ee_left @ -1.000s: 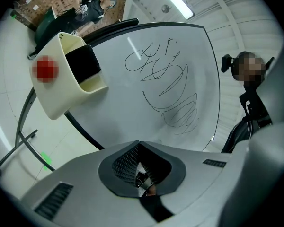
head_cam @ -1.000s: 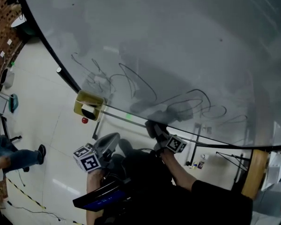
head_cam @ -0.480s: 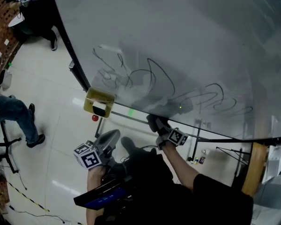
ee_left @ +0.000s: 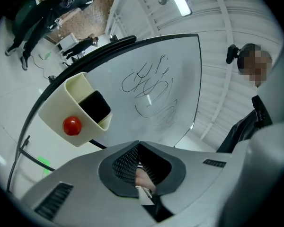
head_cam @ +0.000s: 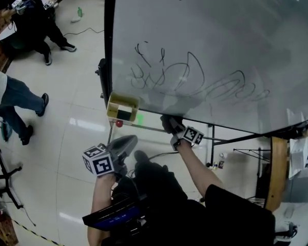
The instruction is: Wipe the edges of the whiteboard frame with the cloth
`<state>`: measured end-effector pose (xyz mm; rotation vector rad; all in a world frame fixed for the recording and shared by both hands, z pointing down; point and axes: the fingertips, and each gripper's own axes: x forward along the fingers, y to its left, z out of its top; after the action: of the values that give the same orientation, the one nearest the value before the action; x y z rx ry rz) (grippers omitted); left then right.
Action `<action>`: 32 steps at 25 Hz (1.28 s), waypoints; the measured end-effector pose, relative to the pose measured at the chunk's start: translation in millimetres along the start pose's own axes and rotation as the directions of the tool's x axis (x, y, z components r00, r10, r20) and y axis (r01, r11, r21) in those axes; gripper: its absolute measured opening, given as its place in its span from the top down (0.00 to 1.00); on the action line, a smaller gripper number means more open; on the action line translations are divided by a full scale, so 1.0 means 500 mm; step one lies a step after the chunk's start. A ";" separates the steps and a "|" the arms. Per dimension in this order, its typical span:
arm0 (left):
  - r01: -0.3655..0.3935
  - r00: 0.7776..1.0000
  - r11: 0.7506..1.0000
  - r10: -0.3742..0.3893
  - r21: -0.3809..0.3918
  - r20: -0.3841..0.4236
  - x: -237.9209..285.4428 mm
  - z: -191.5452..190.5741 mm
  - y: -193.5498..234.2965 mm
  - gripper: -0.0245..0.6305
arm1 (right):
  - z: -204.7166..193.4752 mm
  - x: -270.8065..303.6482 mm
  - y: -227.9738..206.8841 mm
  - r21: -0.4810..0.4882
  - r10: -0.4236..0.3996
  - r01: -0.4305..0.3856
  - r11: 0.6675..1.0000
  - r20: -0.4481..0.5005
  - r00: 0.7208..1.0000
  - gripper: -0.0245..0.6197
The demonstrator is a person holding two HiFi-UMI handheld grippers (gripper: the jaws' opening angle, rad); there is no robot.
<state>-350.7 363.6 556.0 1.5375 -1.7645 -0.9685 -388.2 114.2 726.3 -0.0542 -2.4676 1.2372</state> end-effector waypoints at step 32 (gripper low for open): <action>0.108 0.976 0.993 -0.117 -0.055 -0.184 -0.019 0.043 0.044 0.98 | -0.073 0.102 0.075 0.023 0.018 -0.020 1.000 0.060 0.998 0.74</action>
<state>-379.0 377.4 563.0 1.6577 -1.5304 -0.8795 -427.7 175.4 732.8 -0.0346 -2.5090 1.2933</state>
